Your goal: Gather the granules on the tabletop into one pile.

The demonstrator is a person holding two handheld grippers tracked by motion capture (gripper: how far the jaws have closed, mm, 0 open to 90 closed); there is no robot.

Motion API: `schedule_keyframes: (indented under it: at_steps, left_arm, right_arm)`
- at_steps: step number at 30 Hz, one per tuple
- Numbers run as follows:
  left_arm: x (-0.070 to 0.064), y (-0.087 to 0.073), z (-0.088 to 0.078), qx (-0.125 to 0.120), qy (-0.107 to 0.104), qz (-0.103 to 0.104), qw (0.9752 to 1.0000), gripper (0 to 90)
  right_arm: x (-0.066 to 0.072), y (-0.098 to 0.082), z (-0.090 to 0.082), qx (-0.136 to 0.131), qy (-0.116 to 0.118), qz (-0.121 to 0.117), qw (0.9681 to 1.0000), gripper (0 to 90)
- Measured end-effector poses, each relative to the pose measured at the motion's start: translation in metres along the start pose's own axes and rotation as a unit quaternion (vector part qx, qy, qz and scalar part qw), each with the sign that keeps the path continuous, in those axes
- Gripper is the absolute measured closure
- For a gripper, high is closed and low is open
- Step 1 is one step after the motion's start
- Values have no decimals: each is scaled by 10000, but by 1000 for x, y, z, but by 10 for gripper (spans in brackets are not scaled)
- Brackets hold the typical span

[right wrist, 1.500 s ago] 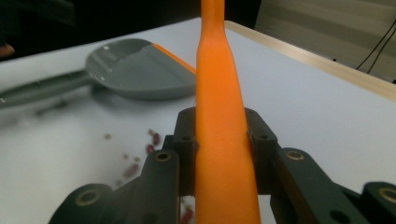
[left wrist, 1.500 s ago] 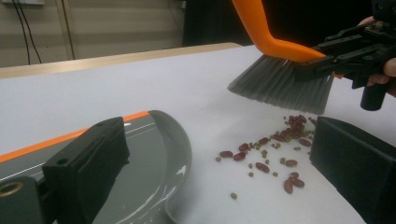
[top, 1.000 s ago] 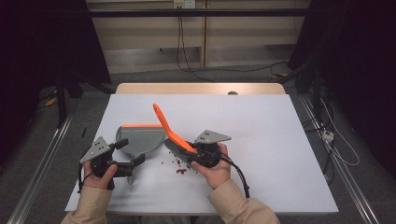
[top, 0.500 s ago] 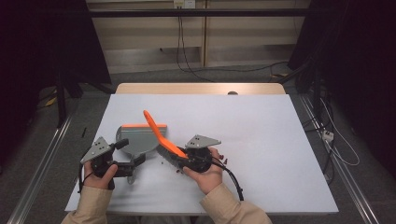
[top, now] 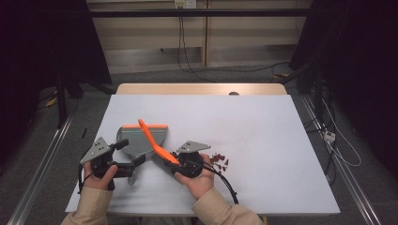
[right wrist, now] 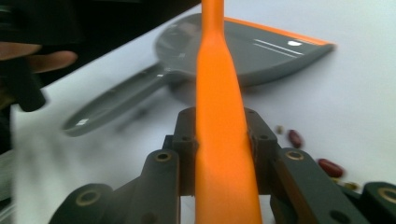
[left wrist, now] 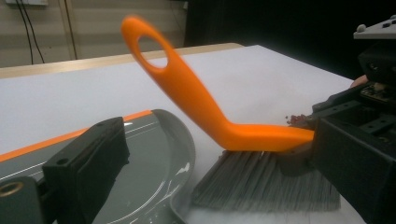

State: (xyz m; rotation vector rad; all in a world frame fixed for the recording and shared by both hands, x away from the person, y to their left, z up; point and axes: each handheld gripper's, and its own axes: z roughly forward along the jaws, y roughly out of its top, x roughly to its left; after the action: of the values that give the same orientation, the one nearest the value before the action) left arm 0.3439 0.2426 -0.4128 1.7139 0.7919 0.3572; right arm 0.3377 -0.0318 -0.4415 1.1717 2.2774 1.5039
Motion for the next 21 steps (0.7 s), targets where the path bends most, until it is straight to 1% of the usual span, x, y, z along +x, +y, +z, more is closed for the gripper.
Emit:
schedule_keyframes:
  at_steps: [2,3,4,8,15,17,19,21]
  left_arm:
    - [0,0,0,0,-2,1,10000,42]
    - [0,0,0,-2,0,6,10000,42]
    - [0,0,0,1,-2,12,10000,42]
    - [-1,0,0,3,9,24,10000,42]
    - [-2,0,1,10,-1,38,10000,42]
    - [-2,0,1,8,-5,40,10000,42]
    - [-2,0,1,6,1,43,10000,42]
    - [-2,0,1,7,0,43,10000,42]
  right_arm:
    - [-5,0,-1,35,-112,168,9998,710]
    - [-8,0,-2,38,-162,209,9996,710]
    - [-9,-1,-3,53,-222,209,9995,709]
    - [-14,-3,-8,46,-330,268,9991,708]
    - [-25,-7,-18,48,-494,464,9977,708]
    - [-26,-7,-20,44,-567,460,9973,708]
    - [-29,-8,-23,44,-598,517,9969,707]
    - [-32,-8,-26,48,-663,492,9966,707]
